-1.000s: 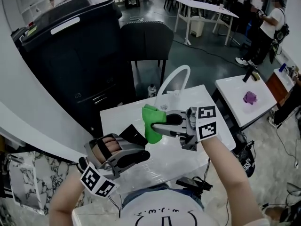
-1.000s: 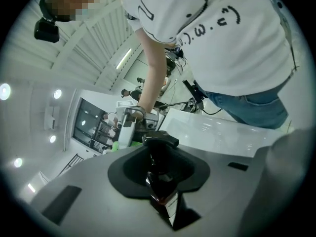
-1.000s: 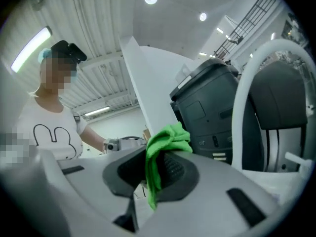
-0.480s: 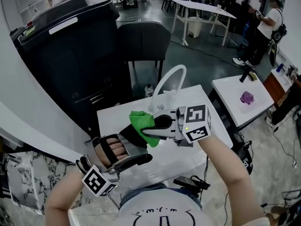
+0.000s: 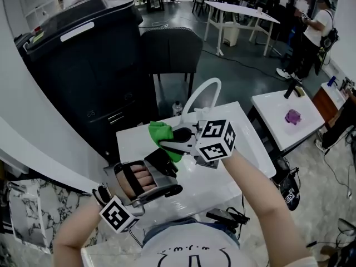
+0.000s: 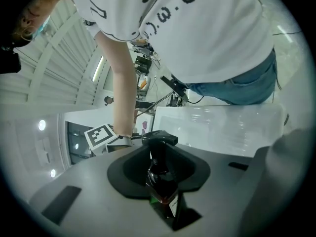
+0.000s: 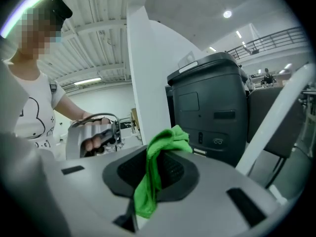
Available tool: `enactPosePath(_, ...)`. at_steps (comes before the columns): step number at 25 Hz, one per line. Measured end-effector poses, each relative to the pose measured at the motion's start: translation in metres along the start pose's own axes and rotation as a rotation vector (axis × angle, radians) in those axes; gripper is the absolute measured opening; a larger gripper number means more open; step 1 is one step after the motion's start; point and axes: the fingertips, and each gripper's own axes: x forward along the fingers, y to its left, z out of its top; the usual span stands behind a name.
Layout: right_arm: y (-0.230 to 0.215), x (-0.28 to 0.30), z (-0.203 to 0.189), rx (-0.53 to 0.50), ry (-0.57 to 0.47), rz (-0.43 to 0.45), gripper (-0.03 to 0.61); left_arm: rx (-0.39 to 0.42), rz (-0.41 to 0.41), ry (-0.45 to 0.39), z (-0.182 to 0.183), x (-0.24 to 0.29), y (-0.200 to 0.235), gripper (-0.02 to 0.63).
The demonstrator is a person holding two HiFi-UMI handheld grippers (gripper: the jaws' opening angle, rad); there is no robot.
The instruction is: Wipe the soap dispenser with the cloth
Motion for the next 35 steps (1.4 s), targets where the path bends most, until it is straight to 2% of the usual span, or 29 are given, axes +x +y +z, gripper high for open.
enactPosePath(5, -0.005, -0.018, 0.004, -0.062, 0.018, -0.071, 0.051, 0.047, -0.042, 0.019, -0.005, -0.002, -0.012, 0.1)
enactPosePath(8, 0.007, -0.032, 0.018, -0.183, 0.032, -0.089, 0.051, 0.104, -0.069, 0.023, -0.007, -0.002, -0.014, 0.1)
enactPosePath(12, 0.043, -0.032, 0.011, -0.461, 0.233, -0.015, 0.051, 0.176, -0.121, 0.021, -0.012, -0.002, -0.014, 0.101)
enactPosePath(14, 0.055, -0.027, -0.002, -0.527, 0.331, 0.041, 0.051, 0.2, -0.129, 0.017, -0.013, -0.002, -0.01, 0.101)
enactPosePath(19, 0.062, -0.022, -0.019, -0.503, 0.431, 0.11, 0.051, 0.228, -0.157, 0.017, -0.013, -0.001, -0.01, 0.103)
enactPosePath(26, 0.065, -0.014, -0.038, -0.524, 0.56, 0.176, 0.051, 0.246, -0.192, 0.012, -0.009, -0.002, -0.022, 0.103)
enactPosePath(31, 0.043, 0.006, -0.038, -0.556, 0.601, 0.112, 0.049, 0.207, -0.201, 0.036, -0.014, -0.003, -0.025, 0.103)
enactPosePath(35, 0.026, 0.022, -0.042, -0.533, 0.618, 0.077, 0.049, 0.206, -0.206, 0.044, -0.015, -0.005, -0.028, 0.103)
